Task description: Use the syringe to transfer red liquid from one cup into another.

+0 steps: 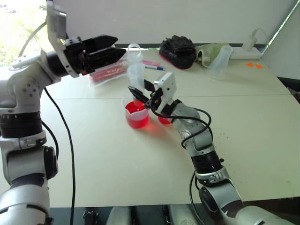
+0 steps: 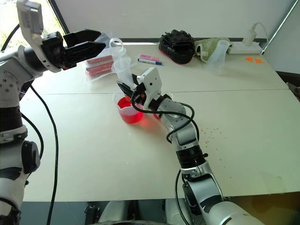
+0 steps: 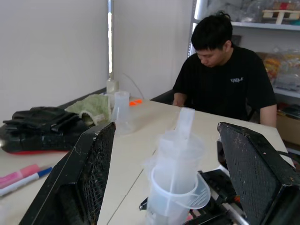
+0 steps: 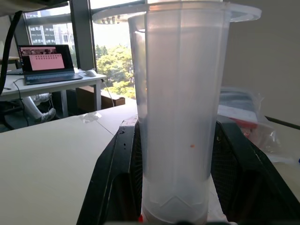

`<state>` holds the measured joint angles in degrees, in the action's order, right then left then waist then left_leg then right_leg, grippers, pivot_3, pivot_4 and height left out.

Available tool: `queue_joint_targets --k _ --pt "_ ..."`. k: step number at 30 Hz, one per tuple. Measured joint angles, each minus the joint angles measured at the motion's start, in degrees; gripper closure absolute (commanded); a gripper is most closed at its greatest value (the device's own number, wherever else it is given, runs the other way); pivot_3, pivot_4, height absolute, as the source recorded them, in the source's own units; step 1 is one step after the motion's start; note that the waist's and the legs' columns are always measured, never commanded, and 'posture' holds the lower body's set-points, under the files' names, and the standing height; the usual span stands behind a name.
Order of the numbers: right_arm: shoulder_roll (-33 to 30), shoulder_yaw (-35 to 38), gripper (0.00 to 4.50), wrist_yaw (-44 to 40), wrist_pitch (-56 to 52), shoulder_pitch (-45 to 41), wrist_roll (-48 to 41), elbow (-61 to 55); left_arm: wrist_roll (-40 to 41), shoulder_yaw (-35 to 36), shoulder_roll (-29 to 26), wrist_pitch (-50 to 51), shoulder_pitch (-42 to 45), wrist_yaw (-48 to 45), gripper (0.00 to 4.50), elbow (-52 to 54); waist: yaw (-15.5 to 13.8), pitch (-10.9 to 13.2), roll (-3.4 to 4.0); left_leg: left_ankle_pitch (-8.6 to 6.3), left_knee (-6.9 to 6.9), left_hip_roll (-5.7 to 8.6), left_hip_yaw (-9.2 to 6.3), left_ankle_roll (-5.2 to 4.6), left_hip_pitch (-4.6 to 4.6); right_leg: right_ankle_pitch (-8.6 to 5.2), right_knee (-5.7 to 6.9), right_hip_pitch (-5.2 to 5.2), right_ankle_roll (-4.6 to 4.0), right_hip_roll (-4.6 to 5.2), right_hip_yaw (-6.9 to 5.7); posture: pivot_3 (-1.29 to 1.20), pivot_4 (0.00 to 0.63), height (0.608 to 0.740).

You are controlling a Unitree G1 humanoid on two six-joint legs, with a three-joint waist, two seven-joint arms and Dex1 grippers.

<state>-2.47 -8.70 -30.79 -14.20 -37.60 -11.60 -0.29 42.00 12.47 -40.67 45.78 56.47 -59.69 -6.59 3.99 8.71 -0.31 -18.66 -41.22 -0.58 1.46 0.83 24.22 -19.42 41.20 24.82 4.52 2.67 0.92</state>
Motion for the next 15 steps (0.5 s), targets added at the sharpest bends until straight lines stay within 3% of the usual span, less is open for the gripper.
queue_joint_targets --k 15 --pt "-1.2 0.2 3.12 0.8 -4.7 0.0 -1.1 -4.2 0.0 0.0 1.1 -0.5 -0.1 0.3 0.86 -0.2 0.1 0.0 0.00 0.00 0.01 0.01 0.00 0.00 0.00 0.00 0.00 0.00 0.00 0.00 0.00 0.00 0.150 0.711"
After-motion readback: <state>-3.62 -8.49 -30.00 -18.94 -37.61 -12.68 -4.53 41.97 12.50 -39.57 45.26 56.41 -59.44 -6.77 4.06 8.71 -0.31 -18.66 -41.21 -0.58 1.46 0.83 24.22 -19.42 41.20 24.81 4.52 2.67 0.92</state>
